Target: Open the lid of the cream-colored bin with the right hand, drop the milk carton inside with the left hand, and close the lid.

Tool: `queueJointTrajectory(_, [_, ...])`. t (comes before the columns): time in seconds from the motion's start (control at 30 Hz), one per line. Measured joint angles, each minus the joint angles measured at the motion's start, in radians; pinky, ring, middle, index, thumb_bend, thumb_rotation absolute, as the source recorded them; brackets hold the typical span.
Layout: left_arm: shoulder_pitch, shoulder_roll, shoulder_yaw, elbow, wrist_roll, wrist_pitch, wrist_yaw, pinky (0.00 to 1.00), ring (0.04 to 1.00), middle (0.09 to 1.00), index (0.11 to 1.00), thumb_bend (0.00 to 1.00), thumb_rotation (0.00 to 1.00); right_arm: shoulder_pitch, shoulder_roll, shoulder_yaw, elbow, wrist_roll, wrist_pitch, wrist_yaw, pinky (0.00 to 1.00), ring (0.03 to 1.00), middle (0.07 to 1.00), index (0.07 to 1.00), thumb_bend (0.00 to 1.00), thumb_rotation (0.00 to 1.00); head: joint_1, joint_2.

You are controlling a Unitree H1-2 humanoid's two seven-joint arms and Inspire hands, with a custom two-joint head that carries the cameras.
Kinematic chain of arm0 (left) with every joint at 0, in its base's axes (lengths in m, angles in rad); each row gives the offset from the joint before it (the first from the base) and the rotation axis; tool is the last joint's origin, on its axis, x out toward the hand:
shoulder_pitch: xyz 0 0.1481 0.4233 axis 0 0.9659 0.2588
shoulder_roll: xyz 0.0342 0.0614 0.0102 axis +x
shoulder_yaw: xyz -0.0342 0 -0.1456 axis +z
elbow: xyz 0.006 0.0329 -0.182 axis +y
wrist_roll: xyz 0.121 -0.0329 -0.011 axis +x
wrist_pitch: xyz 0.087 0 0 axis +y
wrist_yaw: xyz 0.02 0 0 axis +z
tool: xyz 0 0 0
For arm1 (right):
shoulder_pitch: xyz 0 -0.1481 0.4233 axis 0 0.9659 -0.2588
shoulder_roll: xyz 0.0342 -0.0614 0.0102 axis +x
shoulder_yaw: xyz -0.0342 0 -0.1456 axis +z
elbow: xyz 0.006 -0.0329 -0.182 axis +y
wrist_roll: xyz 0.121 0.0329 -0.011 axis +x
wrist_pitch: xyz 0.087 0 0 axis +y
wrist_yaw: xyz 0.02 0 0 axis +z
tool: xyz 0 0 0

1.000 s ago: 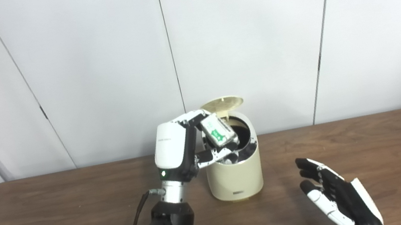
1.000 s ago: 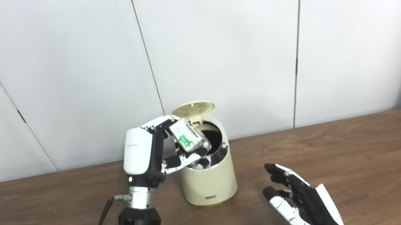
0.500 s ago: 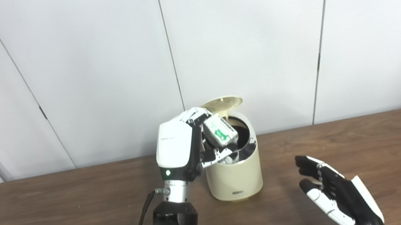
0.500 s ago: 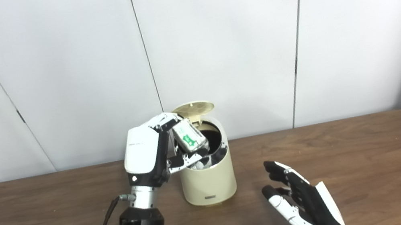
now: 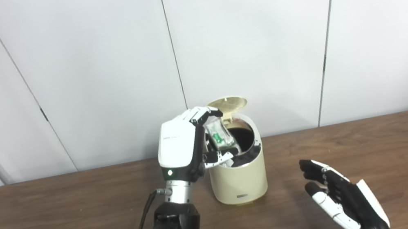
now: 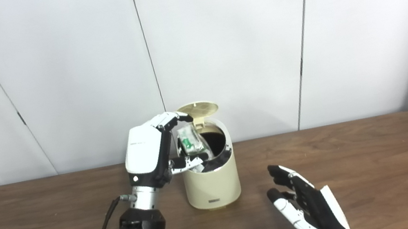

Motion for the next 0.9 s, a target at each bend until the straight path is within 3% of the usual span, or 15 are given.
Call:
queueJointTrajectory(0.2, [0.0, 0.001, 0.0, 0.0, -0.007, -0.008, -0.007, 0.49, 0.576, 0.621, 0.614, 1.0, 0.22, -0.004, 0.004, 0.001, 0.01, -0.009, 0.0, -0.005, 0.72, 0.839, 0.837, 0.823, 0.48, 0.86, 0.003, -0.003])
queueJointTrajectory(0.4, [0.0, 0.001, 0.003, 0.0, -0.013, -0.009, -0.015, 0.46, 0.548, 0.591, 0.61, 1.0, 0.3, -0.005, 0.005, 0.001, 0.012, -0.013, 0.0, -0.012, 0.72, 0.839, 0.837, 0.83, 0.48, 0.85, 0.002, -0.005])
queueJointTrajectory(0.5, [0.0, 0.0, 0.007, 0.0, -0.032, -0.016, -0.016, 0.43, 0.506, 0.549, 0.595, 1.0, 0.22, -0.005, 0.004, 0.001, 0.012, -0.013, 0.0, -0.012, 0.71, 0.835, 0.835, 0.827, 0.48, 0.85, 0.0, -0.003])
queueJointTrajectory(0.53, [0.0, 0.0, 0.011, 0.0, -0.044, -0.026, -0.016, 0.39, 0.467, 0.511, 0.544, 0.77, 0.14, -0.005, 0.004, 0.001, 0.012, -0.013, 0.0, -0.012, 0.71, 0.834, 0.834, 0.827, 0.48, 0.85, 0.0, -0.003])
queueJointTrajectory(0.6, [0.003, -0.002, 0.024, 0.0, -0.089, -0.078, -0.013, 0.35, 0.415, 0.428, 0.513, 0.57, 0.03, -0.004, 0.004, 0.001, 0.012, -0.013, 0.0, -0.012, 0.71, 0.835, 0.835, 0.827, 0.48, 0.84, -0.002, 0.0])
queueJointTrajectory(0.73, [0.025, -0.024, 0.07, -0.013, -0.223, -0.175, -0.023, 0.31, 0.373, 0.437, 0.519, 0.51, 0.0, -0.004, 0.003, 0.0, 0.012, -0.012, -0.001, -0.012, 0.72, 0.838, 0.835, 0.826, 0.48, 0.83, -0.003, 0.003])
queueJointTrajectory(0.83, [0.073, -0.059, 0.123, -0.108, -0.354, -0.17, -0.09, 0.31, 0.388, 0.481, 0.522, 0.5, 0.0, -0.001, 0.002, -0.005, 0.01, 0.001, -0.001, -0.011, 0.73, 0.847, 0.841, 0.826, 0.48, 0.82, 0.003, 0.008])
queueJointTrajectory(0.9, [0.106, -0.08, 0.153, -0.191, -0.42, -0.132, -0.144, 0.33, 0.403, 0.487, 0.515, 0.5, 0.0, 0.0, 0.0, -0.007, 0.008, 0.012, -0.001, -0.009, 0.74, 0.852, 0.845, 0.826, 0.47, 0.81, 0.003, 0.011])
